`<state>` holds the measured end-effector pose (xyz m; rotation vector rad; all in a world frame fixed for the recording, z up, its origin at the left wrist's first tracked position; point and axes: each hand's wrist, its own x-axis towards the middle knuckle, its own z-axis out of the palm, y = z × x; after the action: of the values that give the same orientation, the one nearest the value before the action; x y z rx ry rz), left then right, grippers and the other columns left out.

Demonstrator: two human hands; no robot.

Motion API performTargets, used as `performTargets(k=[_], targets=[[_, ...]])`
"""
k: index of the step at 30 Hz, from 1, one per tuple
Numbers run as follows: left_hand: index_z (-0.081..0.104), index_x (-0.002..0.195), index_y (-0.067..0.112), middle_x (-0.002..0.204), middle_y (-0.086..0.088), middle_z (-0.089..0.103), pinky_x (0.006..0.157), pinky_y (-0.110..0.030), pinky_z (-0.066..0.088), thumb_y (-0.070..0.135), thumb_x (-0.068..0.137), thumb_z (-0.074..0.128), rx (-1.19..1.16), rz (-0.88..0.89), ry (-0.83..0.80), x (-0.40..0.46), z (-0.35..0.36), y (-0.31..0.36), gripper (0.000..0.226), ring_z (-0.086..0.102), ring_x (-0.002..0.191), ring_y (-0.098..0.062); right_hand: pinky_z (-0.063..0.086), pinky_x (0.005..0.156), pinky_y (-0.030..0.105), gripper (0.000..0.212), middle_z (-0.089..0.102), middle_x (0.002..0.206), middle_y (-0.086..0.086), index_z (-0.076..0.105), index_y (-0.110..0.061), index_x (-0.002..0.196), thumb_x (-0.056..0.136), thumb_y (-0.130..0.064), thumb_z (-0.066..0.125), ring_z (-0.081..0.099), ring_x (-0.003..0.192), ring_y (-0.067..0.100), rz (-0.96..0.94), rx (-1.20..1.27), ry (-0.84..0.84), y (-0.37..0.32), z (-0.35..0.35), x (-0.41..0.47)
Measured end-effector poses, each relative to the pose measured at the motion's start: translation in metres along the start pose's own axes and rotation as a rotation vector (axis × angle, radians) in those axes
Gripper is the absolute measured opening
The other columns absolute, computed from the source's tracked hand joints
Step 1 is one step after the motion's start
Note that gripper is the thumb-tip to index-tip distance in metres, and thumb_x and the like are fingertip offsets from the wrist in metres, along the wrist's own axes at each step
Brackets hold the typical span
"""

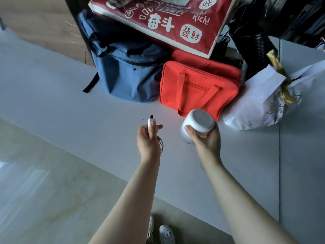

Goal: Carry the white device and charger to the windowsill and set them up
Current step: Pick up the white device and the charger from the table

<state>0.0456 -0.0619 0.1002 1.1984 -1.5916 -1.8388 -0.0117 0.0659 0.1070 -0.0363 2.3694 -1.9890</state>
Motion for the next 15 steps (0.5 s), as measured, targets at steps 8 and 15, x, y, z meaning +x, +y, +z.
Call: performTargets(k=[8,15], targets=[[0.056,0.080,0.016,0.096,0.007,0.074,0.067,-0.035,0.040,0.053,0.092,0.045,-0.069,0.002,0.233,-0.007,-0.084,0.036,0.041,0.044,0.058,-0.014,0.051,0.087,0.028,0.065,0.066,0.104,-0.012,0.057,-0.028,0.110,0.053,-0.051,0.078,0.064,0.096,0.007,-0.086,0.020,-0.236,-0.047,0.066,-0.020],[0.062,0.098,0.005,0.090,0.010,0.071,0.082,-0.033,0.046,0.051,0.092,0.048,-0.192,0.017,0.451,-0.011,-0.164,0.058,0.048,0.053,0.073,-0.012,0.051,0.094,0.035,0.078,0.068,0.112,-0.003,0.059,-0.018,0.117,0.051,-0.054,0.079,0.064,0.105,0.015,-0.119,0.042,-0.446,-0.080,0.136,-0.056]])
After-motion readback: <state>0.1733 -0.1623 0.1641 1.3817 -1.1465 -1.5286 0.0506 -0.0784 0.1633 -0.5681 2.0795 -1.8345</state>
